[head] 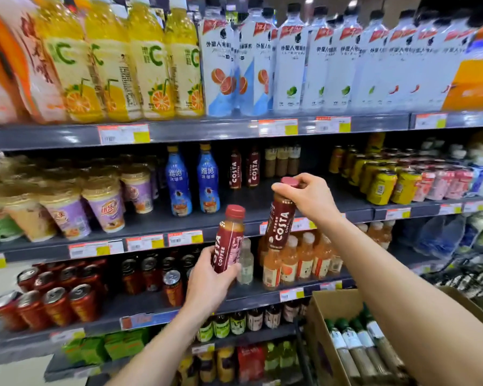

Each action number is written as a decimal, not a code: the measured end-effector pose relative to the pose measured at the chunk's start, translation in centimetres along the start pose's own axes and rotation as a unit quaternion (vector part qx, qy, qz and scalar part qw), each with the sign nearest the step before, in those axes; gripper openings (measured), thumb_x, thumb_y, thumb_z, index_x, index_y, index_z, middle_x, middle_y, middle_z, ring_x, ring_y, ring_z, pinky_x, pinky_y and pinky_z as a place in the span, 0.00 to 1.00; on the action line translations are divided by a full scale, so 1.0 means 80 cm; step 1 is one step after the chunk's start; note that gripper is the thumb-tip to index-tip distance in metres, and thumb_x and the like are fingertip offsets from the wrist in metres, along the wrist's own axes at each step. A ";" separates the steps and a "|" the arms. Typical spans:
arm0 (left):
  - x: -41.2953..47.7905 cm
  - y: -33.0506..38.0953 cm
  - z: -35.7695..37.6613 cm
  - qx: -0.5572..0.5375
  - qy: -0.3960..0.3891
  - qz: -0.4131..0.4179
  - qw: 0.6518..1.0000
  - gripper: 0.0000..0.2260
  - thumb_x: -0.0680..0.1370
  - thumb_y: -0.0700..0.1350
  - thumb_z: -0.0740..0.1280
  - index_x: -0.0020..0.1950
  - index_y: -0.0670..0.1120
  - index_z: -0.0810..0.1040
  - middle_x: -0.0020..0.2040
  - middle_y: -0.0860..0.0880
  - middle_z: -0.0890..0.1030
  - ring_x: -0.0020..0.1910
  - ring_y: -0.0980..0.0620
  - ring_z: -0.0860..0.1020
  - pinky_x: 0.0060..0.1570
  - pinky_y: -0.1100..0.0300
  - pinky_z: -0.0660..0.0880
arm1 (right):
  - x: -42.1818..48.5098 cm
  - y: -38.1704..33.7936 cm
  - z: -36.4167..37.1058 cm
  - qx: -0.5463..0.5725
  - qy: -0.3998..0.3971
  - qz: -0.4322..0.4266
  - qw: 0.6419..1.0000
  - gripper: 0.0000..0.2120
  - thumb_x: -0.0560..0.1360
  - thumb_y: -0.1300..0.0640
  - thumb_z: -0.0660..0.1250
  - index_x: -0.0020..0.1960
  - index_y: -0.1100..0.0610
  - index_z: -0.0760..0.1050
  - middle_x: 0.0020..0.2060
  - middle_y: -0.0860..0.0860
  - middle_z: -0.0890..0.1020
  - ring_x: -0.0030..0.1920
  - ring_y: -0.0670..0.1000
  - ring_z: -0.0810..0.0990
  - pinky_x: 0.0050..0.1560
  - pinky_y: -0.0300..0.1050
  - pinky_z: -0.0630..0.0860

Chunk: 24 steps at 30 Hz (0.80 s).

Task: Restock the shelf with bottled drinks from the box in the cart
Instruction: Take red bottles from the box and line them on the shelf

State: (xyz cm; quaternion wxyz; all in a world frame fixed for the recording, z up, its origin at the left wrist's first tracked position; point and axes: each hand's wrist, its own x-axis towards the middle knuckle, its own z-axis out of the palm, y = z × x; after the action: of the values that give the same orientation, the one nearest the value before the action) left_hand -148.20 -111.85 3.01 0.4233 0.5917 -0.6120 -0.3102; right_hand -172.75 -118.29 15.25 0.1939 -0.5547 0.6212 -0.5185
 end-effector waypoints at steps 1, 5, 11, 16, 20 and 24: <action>0.010 0.002 0.000 0.002 0.003 0.007 1.000 0.18 0.69 0.59 0.74 0.55 0.60 0.72 0.46 0.60 0.81 0.45 0.62 0.79 0.44 0.59 0.74 | 0.012 -0.002 0.004 0.003 0.004 -0.002 1.000 0.24 0.58 0.32 0.77 0.43 0.49 0.82 0.37 0.44 0.85 0.40 0.44 0.83 0.42 0.42 0.76; 0.055 0.013 0.009 0.009 0.025 0.023 0.999 0.19 0.70 0.60 0.73 0.57 0.60 0.72 0.46 0.60 0.81 0.45 0.62 0.78 0.42 0.60 0.73 | 0.065 -0.003 0.019 -0.014 0.007 -0.012 1.000 0.26 0.58 0.30 0.76 0.43 0.48 0.81 0.39 0.43 0.85 0.41 0.42 0.83 0.44 0.42 0.79; 0.116 0.032 0.032 0.004 0.047 0.014 0.999 0.19 0.72 0.58 0.73 0.56 0.61 0.68 0.47 0.62 0.78 0.46 0.65 0.75 0.41 0.62 0.71 | 0.134 0.012 0.042 -0.003 -0.007 -0.015 1.000 0.30 0.58 0.30 0.75 0.49 0.51 0.81 0.41 0.44 0.85 0.44 0.45 0.84 0.50 0.47 0.81; 0.150 0.035 0.051 0.003 0.062 0.011 0.998 0.20 0.73 0.55 0.74 0.57 0.61 0.67 0.48 0.61 0.79 0.48 0.60 0.77 0.45 0.59 0.72 | 0.181 0.030 0.073 0.003 -0.021 -0.001 1.000 0.27 0.61 0.33 0.76 0.52 0.50 0.82 0.45 0.42 0.85 0.49 0.47 0.84 0.50 0.44 0.78; 0.176 0.033 0.065 0.019 0.071 0.011 0.997 0.19 0.73 0.57 0.73 0.58 0.58 0.69 0.49 0.59 0.79 0.49 0.57 0.78 0.47 0.57 0.73 | 0.205 0.059 0.099 0.016 -0.032 0.007 0.999 0.24 0.65 0.36 0.77 0.52 0.51 0.82 0.49 0.45 0.86 0.52 0.49 0.84 0.55 0.47 0.79; 0.187 0.034 0.073 0.020 0.084 0.017 0.996 0.19 0.72 0.60 0.71 0.59 0.58 0.71 0.48 0.60 0.79 0.47 0.62 0.77 0.43 0.60 0.72 | 0.203 0.082 0.112 0.030 -0.052 0.013 0.998 0.27 0.63 0.34 0.76 0.54 0.51 0.81 0.48 0.45 0.86 0.52 0.49 0.84 0.57 0.52 0.80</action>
State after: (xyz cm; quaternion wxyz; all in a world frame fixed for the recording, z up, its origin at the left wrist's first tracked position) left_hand -153.73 -127.04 5.04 0.4663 0.6140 -0.5900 -0.2396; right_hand -173.67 -137.56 11.57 0.2490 -0.5663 0.6021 -0.5048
